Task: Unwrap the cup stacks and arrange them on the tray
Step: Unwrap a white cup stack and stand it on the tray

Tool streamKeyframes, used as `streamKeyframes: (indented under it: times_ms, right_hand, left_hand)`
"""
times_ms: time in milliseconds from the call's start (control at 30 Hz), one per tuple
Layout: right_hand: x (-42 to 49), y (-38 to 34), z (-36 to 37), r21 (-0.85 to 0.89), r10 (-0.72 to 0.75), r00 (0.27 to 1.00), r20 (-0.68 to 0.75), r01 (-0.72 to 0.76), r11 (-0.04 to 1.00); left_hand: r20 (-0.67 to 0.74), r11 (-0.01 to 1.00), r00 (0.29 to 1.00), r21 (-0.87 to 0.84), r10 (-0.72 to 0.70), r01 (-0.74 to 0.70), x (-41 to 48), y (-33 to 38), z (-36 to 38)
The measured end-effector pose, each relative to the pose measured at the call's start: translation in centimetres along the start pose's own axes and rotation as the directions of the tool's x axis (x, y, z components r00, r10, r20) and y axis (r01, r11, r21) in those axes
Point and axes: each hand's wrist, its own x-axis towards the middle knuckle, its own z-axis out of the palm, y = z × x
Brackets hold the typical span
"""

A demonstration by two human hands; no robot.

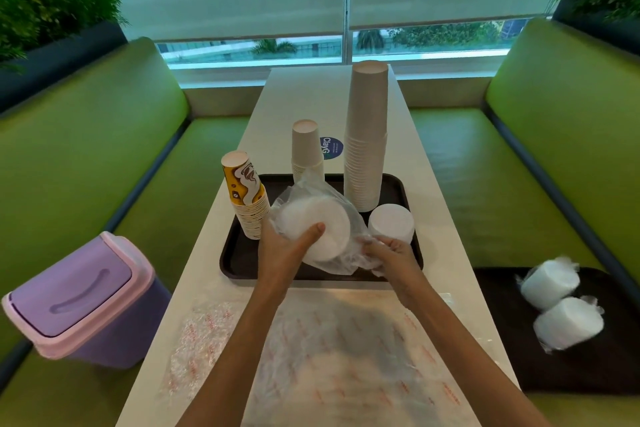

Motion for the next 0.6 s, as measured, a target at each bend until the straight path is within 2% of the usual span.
streamKeyframes:
  times_ms: [100,167,233,300,400,533,600]
  right_hand:
    - [0.1,-0.1,1.4,0.148,0.085,0.97,-0.227,-0.052,0.988]
    - [0.3,-0.4,2.3,0.369,0.186,0.935,-0.302,-0.065,0.927]
    - [0.5,-1.0,2.7,0.634,0.326,0.892,-0.313,-0.06,0.771]
    - [1.0,-1.4,2.6,0.779,0.412,0.868,-0.276,-0.049,0.625]
    - [1.4,-1.7,2.6,0.809,0.395,0.873,-0.286,-0.001,0.588]
    - [0.6,-1.9,3.4,0.775,0.385,0.887,-0.256,-0.051,0.63]
    - [0.3,-1.8,3.9,0.732,0.332,0.903,-0.274,-0.028,0.68]
  left_hand:
    - [-0.064,0.99,0.998,0.141,0.027,-0.018,-0.5,-0.2,1.2]
    - [-0.084,0.976,0.995,0.217,0.049,-0.03,-0.9,-0.5,2.3]
    - [-0.096,0.97,0.993,0.236,0.076,-0.052,-1.6,-0.4,3.3]
    - [-0.102,0.971,0.99,0.225,0.101,-0.076,-2.3,-0.2,3.9]
    - [-0.115,0.967,0.984,0.229,0.137,-0.108,-2.9,0.2,4.3]
    - [-0.123,0.93,0.966,0.322,0.226,-0.177,-3.2,0.2,4.6]
    - [-0.1,0.906,0.96,0.368,0.262,-0.208,-3.5,0.2,4.7]
